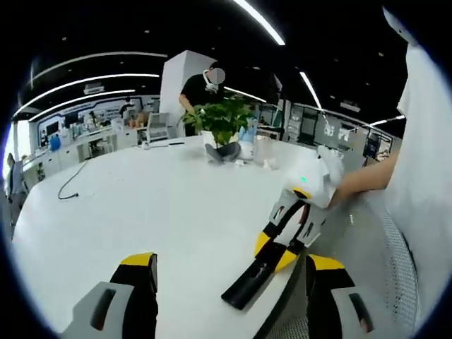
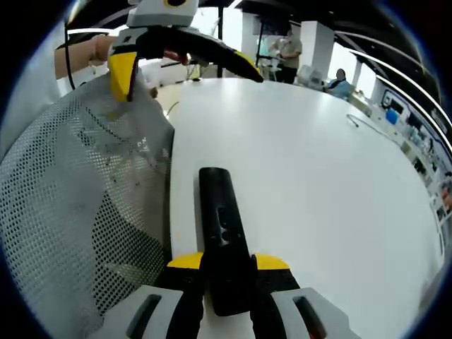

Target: Press the specified remote control buttons in sequence, fully releasing each button before pressing the next.

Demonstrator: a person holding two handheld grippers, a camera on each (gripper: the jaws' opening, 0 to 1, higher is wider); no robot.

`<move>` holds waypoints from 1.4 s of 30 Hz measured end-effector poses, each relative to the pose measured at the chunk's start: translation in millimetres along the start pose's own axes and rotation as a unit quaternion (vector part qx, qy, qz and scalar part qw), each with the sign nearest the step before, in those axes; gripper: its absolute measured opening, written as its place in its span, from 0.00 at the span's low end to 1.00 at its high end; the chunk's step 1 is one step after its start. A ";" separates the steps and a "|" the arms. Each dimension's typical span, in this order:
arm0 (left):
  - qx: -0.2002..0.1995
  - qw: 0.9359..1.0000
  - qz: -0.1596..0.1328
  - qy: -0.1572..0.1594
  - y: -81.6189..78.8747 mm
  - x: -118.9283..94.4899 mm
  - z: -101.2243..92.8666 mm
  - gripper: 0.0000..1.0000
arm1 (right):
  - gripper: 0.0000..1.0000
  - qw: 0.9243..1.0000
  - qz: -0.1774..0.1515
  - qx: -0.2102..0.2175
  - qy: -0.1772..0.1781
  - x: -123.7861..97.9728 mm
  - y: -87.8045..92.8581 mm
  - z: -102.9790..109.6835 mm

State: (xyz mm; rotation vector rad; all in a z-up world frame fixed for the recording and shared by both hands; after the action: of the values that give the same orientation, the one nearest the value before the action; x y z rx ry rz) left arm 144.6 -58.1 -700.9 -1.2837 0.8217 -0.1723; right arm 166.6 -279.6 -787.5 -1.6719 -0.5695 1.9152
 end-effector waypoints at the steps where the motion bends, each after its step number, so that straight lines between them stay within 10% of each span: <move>1: -0.005 1.000 -0.004 -0.007 -0.7 -1.4 -0.3 0.90 | 0.22 1.000 0.000 0.000 0.000 -0.1 -0.1 0.1; 26: -0.041 0.979 -0.106 -0.168 -4.1 -39.6 23.8 0.91 | 0.22 1.000 -0.002 0.002 0.000 0.0 0.4 -1.3; 42: -0.143 0.942 -0.178 -0.247 14.2 -59.5 46.8 0.97 | 0.22 1.000 -0.003 0.002 0.000 0.3 0.8 -1.2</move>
State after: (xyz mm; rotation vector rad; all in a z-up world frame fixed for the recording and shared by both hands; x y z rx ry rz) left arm 127.0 15.2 -684.8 -1.6542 0.1813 -0.0112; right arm 167.7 -280.0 -788.5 -1.6662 -0.5683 1.9108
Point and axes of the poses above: the point that each gripper's makers call its tool centre point, and the gripper's own axes: x roughly forward along the fingers, z roughly to its left, y roughly out of its underside, the point moved 10 cm from there along -x, roughly backward along the fingers, and after that the axes turned 12 degrees about -y, right-handed, at the moved point
